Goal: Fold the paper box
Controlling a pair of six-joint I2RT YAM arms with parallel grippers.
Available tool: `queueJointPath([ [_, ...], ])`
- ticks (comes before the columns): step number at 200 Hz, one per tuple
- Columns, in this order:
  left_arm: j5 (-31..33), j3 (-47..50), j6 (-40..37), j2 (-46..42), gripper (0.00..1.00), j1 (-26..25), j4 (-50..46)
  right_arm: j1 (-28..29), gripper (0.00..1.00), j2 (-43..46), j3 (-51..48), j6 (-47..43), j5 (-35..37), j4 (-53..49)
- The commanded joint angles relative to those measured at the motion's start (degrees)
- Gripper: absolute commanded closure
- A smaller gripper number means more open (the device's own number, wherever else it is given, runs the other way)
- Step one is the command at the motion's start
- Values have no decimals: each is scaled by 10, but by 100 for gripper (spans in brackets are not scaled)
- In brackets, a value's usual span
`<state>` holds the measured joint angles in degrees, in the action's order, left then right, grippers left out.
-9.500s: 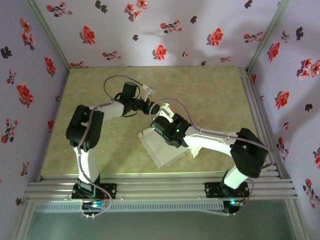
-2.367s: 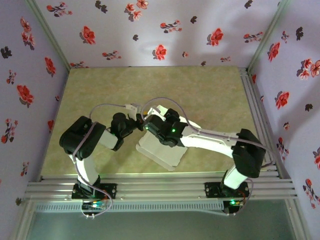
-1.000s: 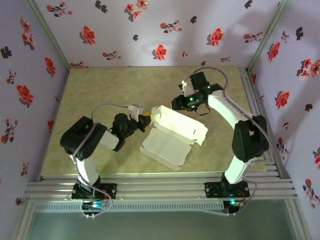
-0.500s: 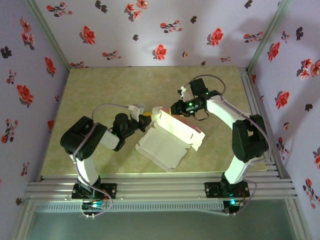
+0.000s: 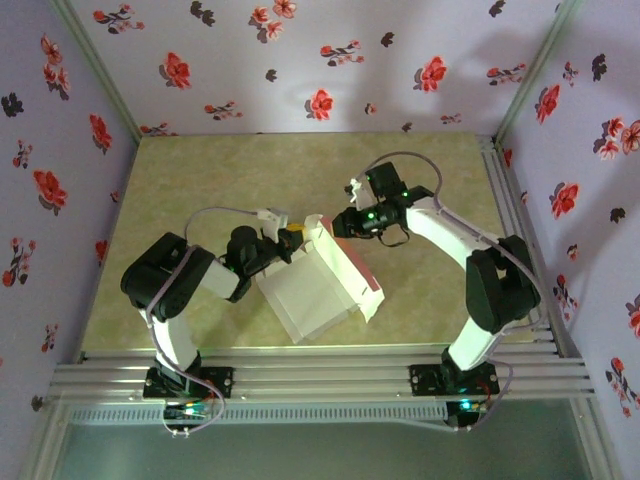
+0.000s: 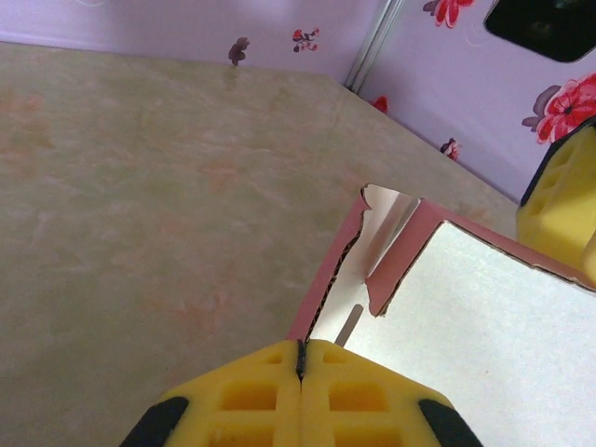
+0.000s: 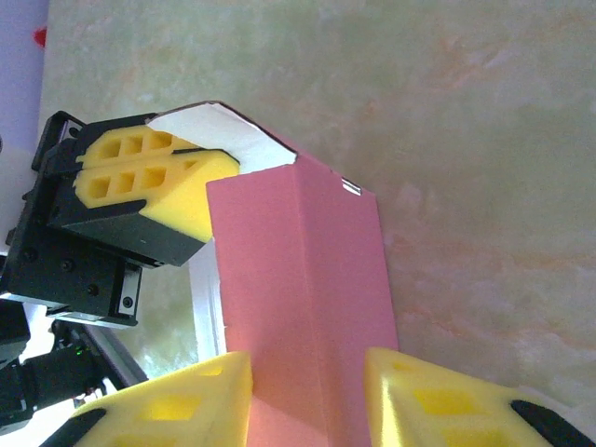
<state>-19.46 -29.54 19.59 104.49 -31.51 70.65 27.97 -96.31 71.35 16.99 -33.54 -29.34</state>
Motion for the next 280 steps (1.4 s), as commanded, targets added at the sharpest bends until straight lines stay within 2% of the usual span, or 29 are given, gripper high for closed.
queueJointPath([
  [1,6,-16,6,-12,100,-7,19,21,65,16,-9,0,53,-9],
  [80,9,-11,13,-10,100,-6,21,77,68,16,-2,5,140,-24],
  [127,11,-7,14,-13,100,-6,21,93,64,16,-2,22,178,-23],
  [208,14,-3,15,-21,100,-5,21,93,72,13,-3,36,128,-4],
  [236,13,-5,19,-20,100,-4,21,92,64,13,3,35,124,-16],
  [280,11,-7,20,-19,100,-4,22,94,63,17,9,39,125,-22],
])
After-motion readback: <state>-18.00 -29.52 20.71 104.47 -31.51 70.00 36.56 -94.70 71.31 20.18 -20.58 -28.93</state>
